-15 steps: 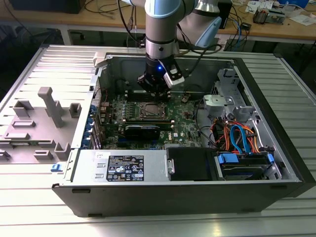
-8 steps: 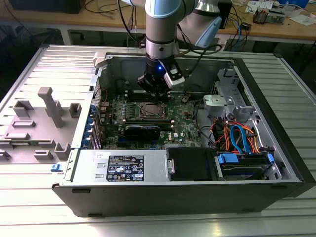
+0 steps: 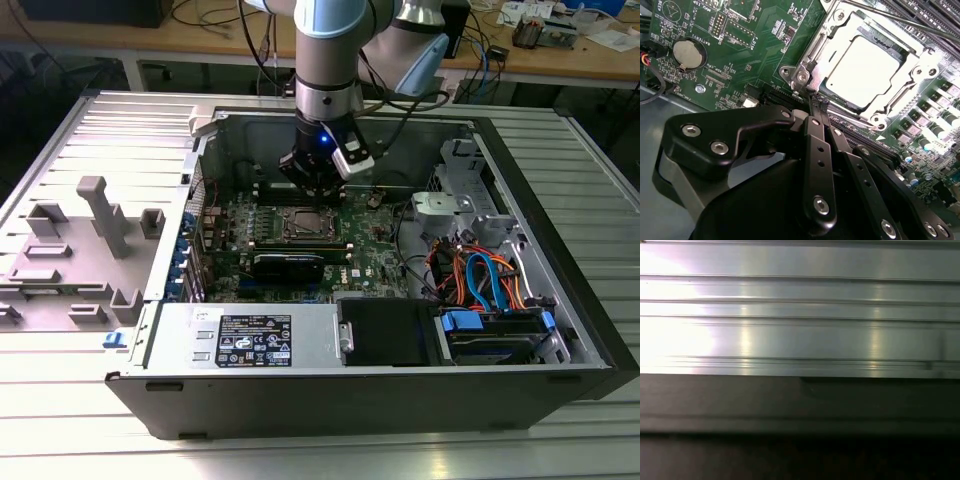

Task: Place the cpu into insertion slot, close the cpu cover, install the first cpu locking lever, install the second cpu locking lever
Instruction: 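Install the first cpu locking lever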

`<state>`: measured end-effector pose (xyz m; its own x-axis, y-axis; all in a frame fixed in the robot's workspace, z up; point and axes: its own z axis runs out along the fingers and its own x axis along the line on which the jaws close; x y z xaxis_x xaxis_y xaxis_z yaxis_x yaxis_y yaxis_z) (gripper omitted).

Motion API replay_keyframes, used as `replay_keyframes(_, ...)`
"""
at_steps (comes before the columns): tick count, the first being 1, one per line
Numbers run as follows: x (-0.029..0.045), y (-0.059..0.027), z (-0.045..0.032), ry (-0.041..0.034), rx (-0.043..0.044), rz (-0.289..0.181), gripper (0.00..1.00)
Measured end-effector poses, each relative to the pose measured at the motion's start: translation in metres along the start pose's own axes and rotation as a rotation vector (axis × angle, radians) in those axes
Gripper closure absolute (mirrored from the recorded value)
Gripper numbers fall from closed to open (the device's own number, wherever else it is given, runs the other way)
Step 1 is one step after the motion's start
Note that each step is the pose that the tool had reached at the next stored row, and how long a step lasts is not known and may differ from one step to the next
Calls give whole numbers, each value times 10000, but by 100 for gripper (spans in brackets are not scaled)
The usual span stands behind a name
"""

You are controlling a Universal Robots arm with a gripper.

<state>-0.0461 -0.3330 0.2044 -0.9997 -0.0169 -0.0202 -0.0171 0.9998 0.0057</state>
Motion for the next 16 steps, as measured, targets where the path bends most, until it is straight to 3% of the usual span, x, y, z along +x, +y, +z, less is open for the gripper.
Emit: replay_keyframes(16,-10,-2,-32,-2,-2,0,89)
